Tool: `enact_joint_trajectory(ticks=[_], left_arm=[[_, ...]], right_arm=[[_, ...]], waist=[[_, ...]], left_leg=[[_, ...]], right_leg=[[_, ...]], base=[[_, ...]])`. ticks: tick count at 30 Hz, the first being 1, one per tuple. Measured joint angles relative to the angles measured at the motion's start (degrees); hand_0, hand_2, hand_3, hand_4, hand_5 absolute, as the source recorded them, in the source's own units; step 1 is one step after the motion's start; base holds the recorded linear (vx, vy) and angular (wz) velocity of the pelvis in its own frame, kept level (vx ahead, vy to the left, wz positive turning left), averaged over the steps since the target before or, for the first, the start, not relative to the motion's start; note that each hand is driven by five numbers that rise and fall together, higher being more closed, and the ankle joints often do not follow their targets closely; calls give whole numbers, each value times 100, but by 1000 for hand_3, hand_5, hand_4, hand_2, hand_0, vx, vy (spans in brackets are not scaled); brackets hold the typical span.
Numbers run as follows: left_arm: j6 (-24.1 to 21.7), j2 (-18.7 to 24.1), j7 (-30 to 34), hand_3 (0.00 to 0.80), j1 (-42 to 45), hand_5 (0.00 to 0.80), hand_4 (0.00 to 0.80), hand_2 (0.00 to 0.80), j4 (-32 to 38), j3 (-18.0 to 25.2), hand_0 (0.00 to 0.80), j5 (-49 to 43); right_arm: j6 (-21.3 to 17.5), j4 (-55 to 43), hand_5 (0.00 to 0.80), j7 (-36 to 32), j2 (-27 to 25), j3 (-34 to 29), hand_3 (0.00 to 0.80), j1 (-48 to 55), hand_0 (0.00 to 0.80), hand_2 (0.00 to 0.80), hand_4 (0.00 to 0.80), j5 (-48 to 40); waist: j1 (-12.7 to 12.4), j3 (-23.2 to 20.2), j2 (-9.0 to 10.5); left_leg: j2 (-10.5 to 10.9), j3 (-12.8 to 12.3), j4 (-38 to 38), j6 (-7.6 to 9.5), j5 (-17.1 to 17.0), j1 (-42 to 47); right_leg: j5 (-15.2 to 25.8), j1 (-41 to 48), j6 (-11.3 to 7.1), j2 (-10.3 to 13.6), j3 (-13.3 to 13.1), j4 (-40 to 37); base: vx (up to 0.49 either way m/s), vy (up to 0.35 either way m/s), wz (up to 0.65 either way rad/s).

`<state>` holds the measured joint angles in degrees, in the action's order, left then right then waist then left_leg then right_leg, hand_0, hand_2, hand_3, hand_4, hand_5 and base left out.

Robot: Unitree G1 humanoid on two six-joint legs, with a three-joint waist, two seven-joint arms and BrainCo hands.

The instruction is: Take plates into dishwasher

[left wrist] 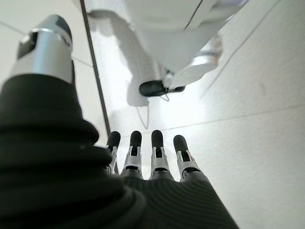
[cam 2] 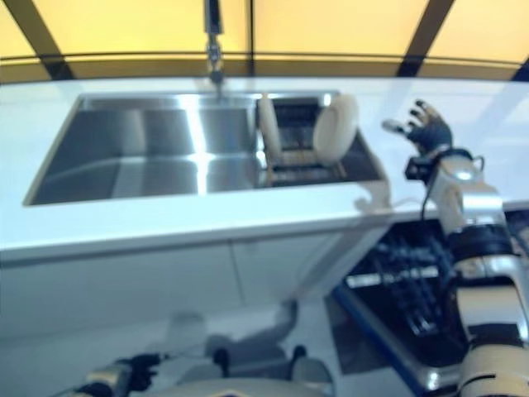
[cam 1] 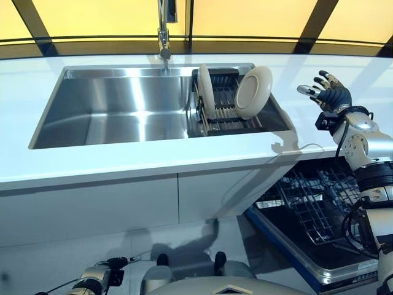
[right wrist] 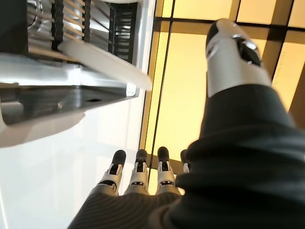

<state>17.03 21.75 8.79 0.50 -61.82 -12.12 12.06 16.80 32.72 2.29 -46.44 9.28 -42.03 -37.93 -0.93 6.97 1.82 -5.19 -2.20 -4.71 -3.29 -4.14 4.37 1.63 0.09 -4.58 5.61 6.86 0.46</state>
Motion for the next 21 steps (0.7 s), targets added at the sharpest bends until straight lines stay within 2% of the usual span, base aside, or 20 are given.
enact_joint_trajectory(ticks=[3, 8, 16, 21], left_arm=[[1, -145, -16, 0, 91, 0, 0, 0, 22, 4, 0, 12], [-2, -281, -27, 0, 62, 0, 0, 0, 31, 14, 0, 19], [14, -262, -5, 0, -18, 0, 0, 0, 14, 0, 0, 11], [50, -268, 15, 0, 89, 0, 0, 0, 15, -12, 0, 12]], right_arm=[[49, 10, 0, -128, -131, 1, 0, -2, 0, 0, 0, -1], [76, 17, 0, -198, -161, 15, 0, -55, 0, 0, 0, -3], [188, 20, 0, -280, -127, 77, 0, -76, 0, 0, 0, -108], [261, 150, 0, -324, -91, 282, 0, -216, 0, 0, 0, -126]], waist=[[-6, -19, -28], [7, -43, -90], [-37, -51, -107], [-94, -86, -207]], left_leg=[[-80, -30, -10, -105, 68, 69], [-122, -92, -10, -291, 157, 203], [-43, -68, -15, -264, 187, 222], [-51, -68, -15, -237, 203, 216]], right_leg=[[330, 286, 146, -138, 18, -464], [342, 412, 167, -213, 17, -539], [272, 481, 83, -120, 90, -561], [265, 475, 78, -123, 96, -563]], base=[[89, -26, -4], [84, -13, -7], [96, -16, 5], [56, 8, 0]])
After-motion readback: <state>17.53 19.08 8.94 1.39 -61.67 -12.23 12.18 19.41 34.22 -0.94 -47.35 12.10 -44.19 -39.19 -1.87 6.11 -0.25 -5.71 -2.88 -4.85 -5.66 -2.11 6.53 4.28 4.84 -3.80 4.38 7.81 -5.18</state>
